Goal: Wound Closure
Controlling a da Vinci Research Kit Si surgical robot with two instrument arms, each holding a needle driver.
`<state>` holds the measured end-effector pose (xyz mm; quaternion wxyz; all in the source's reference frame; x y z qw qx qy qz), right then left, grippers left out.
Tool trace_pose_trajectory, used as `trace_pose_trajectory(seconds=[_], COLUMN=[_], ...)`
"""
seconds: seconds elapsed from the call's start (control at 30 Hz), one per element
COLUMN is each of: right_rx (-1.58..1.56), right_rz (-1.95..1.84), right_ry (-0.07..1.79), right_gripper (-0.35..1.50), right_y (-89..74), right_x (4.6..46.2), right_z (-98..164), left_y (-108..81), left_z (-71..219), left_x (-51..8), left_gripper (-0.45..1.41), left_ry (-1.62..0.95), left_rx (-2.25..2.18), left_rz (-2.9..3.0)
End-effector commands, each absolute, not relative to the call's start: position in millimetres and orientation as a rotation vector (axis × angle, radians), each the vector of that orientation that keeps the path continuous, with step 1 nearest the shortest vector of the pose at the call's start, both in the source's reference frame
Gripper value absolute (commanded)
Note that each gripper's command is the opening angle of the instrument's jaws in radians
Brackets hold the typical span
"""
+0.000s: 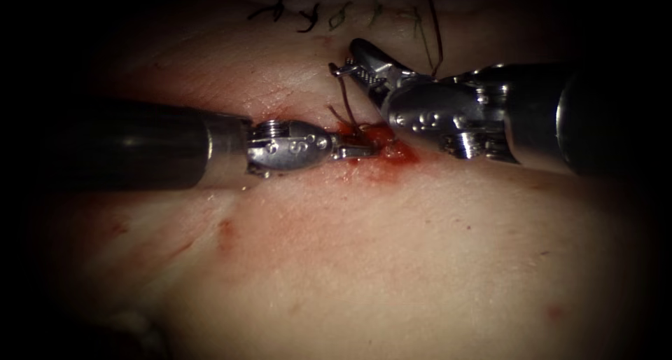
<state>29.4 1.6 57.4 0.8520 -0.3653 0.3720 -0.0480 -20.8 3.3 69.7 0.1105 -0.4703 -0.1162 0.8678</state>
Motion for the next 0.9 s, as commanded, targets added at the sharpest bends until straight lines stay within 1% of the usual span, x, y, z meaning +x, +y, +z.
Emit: trace_pose_trajectory(seconds=[0.03, 0.53, 0.9], right_rx=[-0.769, -0.781, -0.826], right_rz=[-0.111, -0.155, -0.162], right_ry=[0.781, 0.746, 0.746], right_gripper=[-0.35, -0.35, -0.35], right_y=[0.7, -0.1, 1.4], right_x=[30.1, 28.2, 27.7], right_z=[58.6, 59.6, 59.7], left_y=[3.0, 1.8, 0.7], left_z=[70.3, 69.7, 69.5], left_x=[-21.3, -21.2, -22.1], left_gripper=[-0.22, -0.23, -0.25], left_ry=[-0.340, -0.343, -0.333], left_rx=[-1.381, -1.382, -1.375], left_rz=[2.550, 2.550, 2.551])
